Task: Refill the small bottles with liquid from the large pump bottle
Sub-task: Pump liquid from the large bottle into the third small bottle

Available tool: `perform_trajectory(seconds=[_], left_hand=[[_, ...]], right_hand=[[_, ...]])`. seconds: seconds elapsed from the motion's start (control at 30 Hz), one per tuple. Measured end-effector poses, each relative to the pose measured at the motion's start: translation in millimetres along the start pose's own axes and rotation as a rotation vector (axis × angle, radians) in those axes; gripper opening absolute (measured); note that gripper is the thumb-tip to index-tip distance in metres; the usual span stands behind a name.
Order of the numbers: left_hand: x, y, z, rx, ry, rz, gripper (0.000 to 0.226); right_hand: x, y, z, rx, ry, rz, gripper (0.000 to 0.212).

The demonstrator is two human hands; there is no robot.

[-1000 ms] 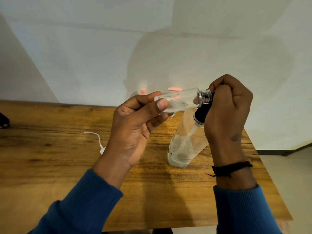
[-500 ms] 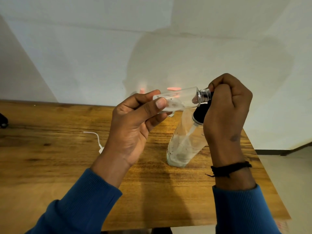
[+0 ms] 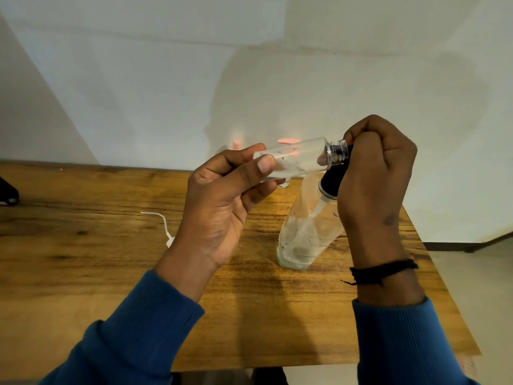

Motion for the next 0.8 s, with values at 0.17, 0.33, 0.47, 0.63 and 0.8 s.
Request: perform_trajectory(seconds=[0.17,0.33,0.47,0.63,0.8], left_hand=[[0.5,0.3,1.8,-0.004,-0.007,0.005,0.025],[0.5,-0.2,1.0,0.0,-0.002,-0.009,0.019],[1.2,-1.8,1.2,0.0,-0.013,-0.011,0.02],[-0.8,-2.6,-0.5,-0.004,0.001,-0.01,0.013],[1.2,0.9,-0.5,-0.004,-0.001,0.009,0.021]], right_hand=[[-0.5,-1.8,3.5,0.027,-0.009,-0.004,0.026],[0.6,-0.6,1.0,-0.02,0.004,-0.018,0.026],[0.5,-0.3,-0.9,-0.004,0.009,-0.01,0.025],[0.7,0.9,0.3,-0.014,-0.001,-0.01,0.025],[-0.3,-2.7,5.8,0.016,-0.011,-0.012,0.024]])
Point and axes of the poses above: each hand's wrist, its own x-axis towards the middle knuckle, its own y-axis out of the back of the hand, z = x × y, the point moved 6 cm from there along x, towards the middle knuckle, and after that the axes turned 7 degrees about -y, right-handed, at the moved point
